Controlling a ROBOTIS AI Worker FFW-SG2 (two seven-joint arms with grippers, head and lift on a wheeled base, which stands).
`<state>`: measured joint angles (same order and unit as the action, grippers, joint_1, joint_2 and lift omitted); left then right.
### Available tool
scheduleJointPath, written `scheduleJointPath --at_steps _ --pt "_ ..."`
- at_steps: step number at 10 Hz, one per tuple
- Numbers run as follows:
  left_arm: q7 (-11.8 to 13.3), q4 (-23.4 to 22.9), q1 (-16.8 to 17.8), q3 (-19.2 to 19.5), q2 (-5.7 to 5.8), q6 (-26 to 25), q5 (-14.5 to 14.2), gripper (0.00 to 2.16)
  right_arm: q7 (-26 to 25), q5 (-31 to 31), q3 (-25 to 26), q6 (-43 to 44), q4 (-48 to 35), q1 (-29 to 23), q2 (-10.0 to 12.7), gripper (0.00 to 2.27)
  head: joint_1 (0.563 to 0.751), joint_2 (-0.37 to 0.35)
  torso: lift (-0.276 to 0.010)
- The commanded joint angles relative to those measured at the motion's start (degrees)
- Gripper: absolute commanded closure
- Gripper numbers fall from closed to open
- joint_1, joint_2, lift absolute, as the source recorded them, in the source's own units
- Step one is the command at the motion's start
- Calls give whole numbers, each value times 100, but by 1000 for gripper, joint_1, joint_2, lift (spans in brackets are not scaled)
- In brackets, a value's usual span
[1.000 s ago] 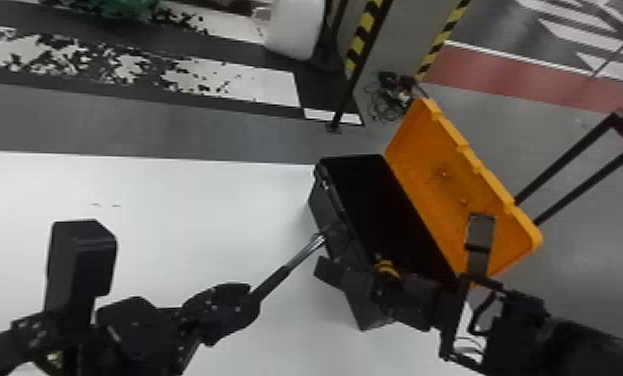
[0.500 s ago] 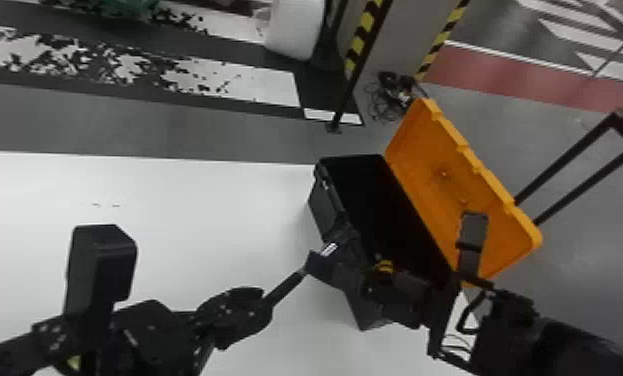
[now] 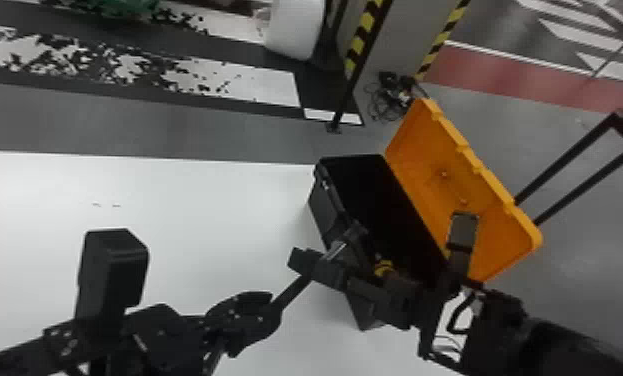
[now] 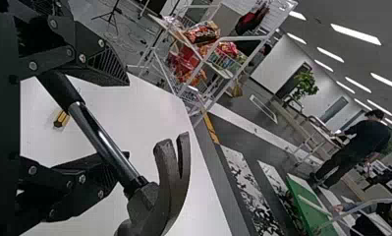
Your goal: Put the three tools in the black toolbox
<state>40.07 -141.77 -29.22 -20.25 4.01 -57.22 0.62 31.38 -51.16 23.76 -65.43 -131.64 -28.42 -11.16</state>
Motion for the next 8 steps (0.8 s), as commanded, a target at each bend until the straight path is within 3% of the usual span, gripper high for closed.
scheduleJointPath --at_steps 1,7,8 --pt "-35 1 -31 4 56 30 0 1740 26 36 -3 78 -28 -32 9 2199 695 -350 -55" --pt "-211 36 -154 4 91 206 0 1713 132 133 164 377 -178 -243 9 2236 695 -350 -55" --pt "-219 27 -171 30 91 206 -18 1153 132 133 217 377 -195 -261 9 2236 695 -350 -55"
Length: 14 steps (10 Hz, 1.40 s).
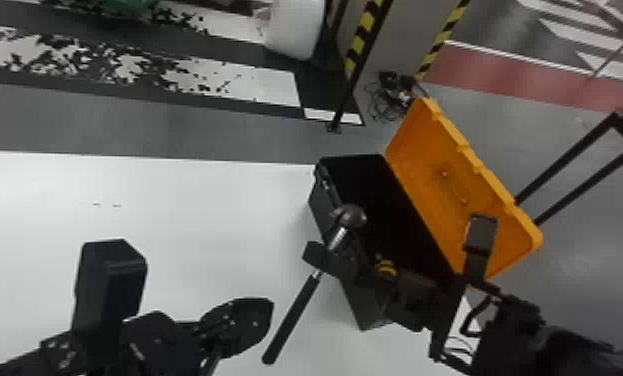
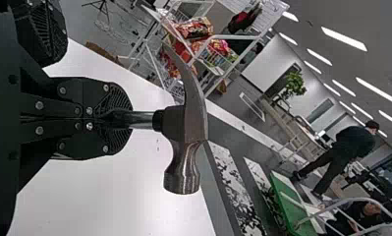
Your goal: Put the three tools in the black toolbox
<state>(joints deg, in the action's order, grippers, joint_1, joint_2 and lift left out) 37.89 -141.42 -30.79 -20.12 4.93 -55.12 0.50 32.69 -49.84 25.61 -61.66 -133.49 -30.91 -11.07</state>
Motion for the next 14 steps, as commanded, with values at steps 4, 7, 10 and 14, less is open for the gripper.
scheduleJointPath --at_steps 4,7,10,14 --pt "8 -290 -437 298 17 -3 -41 66 36 -35 445 0 -63 41 -9 2236 695 -350 -55" --pt "105 -659 -1025 966 43 120 -112 66 203 27 1263 17 -81 111 -150 2236 695 -350 -55" --pt "245 -677 -1597 1660 52 893 -578 66 194 668 1614 281 -265 111 -660 2236 695 -350 -55" --pt "360 -844 -2229 2390 52 1666 -1131 66 98 2496 436 1547 -204 357 -1169 2236 695 -350 -55"
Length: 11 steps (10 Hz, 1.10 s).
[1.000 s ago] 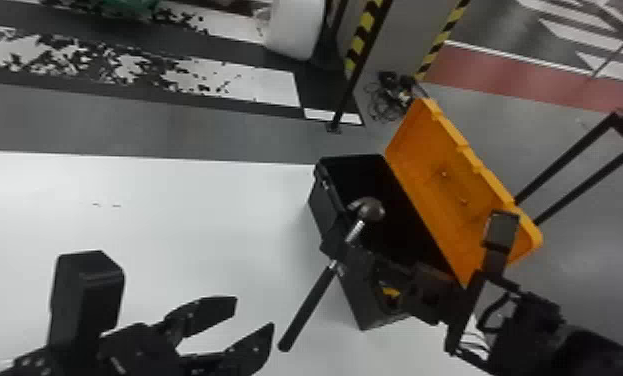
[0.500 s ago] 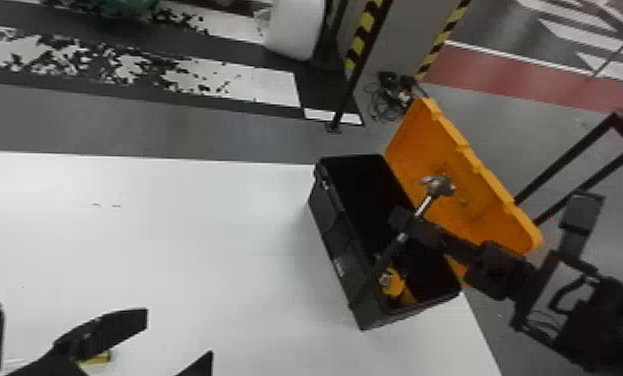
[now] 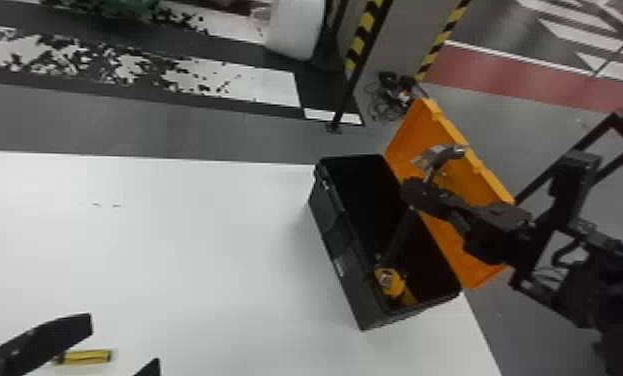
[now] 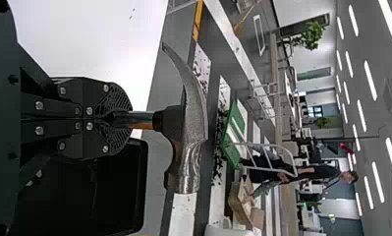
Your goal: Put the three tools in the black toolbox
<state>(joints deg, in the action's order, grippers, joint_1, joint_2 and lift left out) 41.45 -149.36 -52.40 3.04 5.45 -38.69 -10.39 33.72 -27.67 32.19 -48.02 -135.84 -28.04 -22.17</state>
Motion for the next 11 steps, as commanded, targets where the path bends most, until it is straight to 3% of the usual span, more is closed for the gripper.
scheduleJointPath --at_steps 1,2,4,6,8,11 --pt "30 -163 -166 136 0 24 -94 66 -5 781 -617 482 93 124 -112 2236 695 -350 -55" --pt "65 -278 -253 285 0 24 -209 66 12 1185 -1004 816 251 132 -244 2236 695 -350 -55" --pt "170 -409 -420 804 9 24 -683 66 56 1791 -1584 1396 673 53 -762 2236 695 -350 -55" --pt "232 -418 -473 1120 35 24 -894 66 74 2046 -1760 1871 972 -52 -1158 2236 695 -323 -55" --pt "223 -418 -456 1199 88 24 -964 66 144 2046 -1725 1994 1166 -8 -1272 2236 695 -309 -55" --pt "223 -418 -394 1173 105 -12 -973 66 170 1616 -1426 1730 1526 141 -1246 2229 695 -326 -55"
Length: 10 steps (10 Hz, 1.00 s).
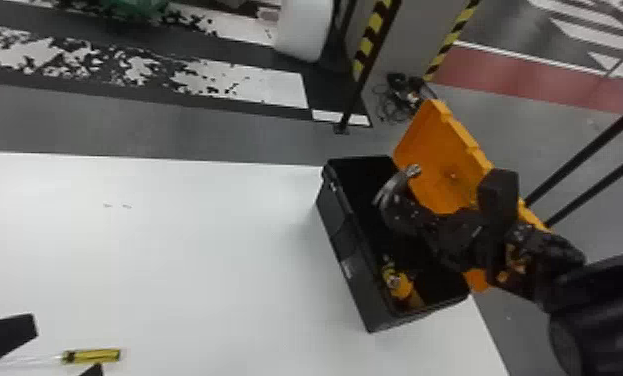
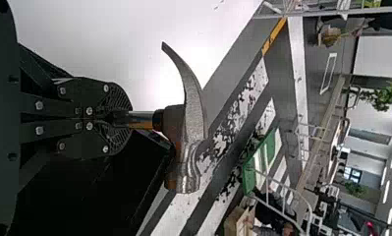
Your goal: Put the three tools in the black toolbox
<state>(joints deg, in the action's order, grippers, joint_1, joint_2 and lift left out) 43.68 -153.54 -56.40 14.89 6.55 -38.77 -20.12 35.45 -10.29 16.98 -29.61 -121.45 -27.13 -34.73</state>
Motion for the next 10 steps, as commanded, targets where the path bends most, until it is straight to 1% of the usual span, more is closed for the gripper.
scheduleJointPath --at_steps 1,2,3,4,5,6,7,8,9,10 --pt "1 0 7 -39 -14 -4 8 66 76 -289 253 -270 200 120 11 2229 695 -347 -55" --pt "9 -9 -2 -74 -31 -21 17 66 172 -465 403 -445 315 217 -7 2226 695 -350 -55" --pt "18 -35 -29 -92 -58 -21 26 66 234 -570 447 -481 482 296 -60 2223 695 -350 -55" --pt "18 -70 -64 -101 -75 -21 35 66 322 -649 482 -481 561 305 -60 2223 695 -350 -55" --pt "18 -97 -108 -118 -84 -4 35 66 348 -667 482 -481 561 269 -60 1993 695 -350 -55" --pt "18 -132 -178 -153 -84 -4 43 66 348 -711 482 -445 561 199 -60 842 695 -350 -55" --pt "9 -158 -222 -232 -84 -4 105 66 357 -728 491 -340 561 146 -60 -2 695 -350 -55" --pt "-8 -185 -248 -259 -93 14 123 66 366 -825 587 -234 552 85 -60 -1 695 -350 -55" --pt "-35 -185 -248 -276 -93 32 140 66 357 -1036 737 -234 552 41 -60 60 695 -350 -55" --pt "-61 -193 -248 -303 -101 32 158 70 366 -1493 992 -252 526 -47 -51 60 695 -350 -55"
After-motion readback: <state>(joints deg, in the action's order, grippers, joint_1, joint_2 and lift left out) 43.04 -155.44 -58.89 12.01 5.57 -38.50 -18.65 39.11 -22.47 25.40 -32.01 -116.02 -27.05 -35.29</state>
